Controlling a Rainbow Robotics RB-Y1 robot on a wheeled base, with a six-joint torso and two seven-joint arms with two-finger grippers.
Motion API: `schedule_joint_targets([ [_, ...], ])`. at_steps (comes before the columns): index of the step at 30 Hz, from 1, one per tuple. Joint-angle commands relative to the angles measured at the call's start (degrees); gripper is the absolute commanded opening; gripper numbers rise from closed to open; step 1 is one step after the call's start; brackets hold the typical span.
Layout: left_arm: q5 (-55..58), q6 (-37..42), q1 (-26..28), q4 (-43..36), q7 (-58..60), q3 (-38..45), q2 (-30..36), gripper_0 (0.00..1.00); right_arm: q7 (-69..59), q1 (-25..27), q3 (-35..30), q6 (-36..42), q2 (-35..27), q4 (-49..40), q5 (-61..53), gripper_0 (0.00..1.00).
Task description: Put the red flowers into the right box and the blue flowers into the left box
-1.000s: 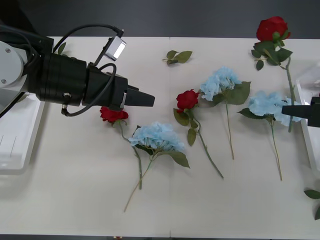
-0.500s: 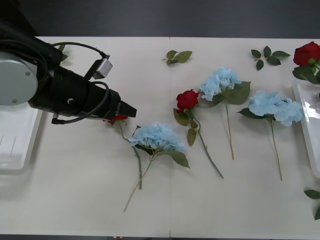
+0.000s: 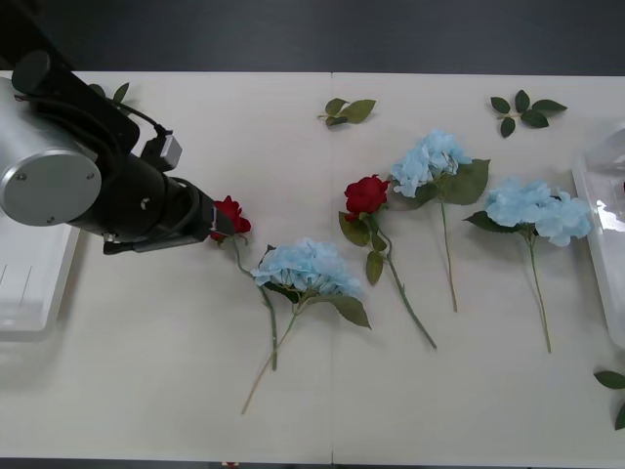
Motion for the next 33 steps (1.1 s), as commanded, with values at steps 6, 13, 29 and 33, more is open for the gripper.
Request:
schedule_joint_targets([
  [6,-12.77,0.06,-3.0,1.64,12.69,-11.2,-1.1,1.0,3.45,-0.69,-0.21,-0.14,0.13,8.31,0.65,0.0],
  [13,-13.91,1.99,-5.81,10.34,13.74,-13.48,-5.93,1.0,4.07,-0.61,-0.04,-0.67,1.19,10.42,3.11,0.0],
  [29,-17.87,2.6,-10.38,22.47,12.86,-16.56,-13.4,1.0,5.91,-0.69,0.49,-2.78,1.98,8.57,2.67,0.73],
  [33,-18.39,0.41,-10.99,23.61,13.13,-18.49,-13.4,1.0,6.44,-0.69,0.49,0.03,1.45,5.85,-0.49,0.77],
])
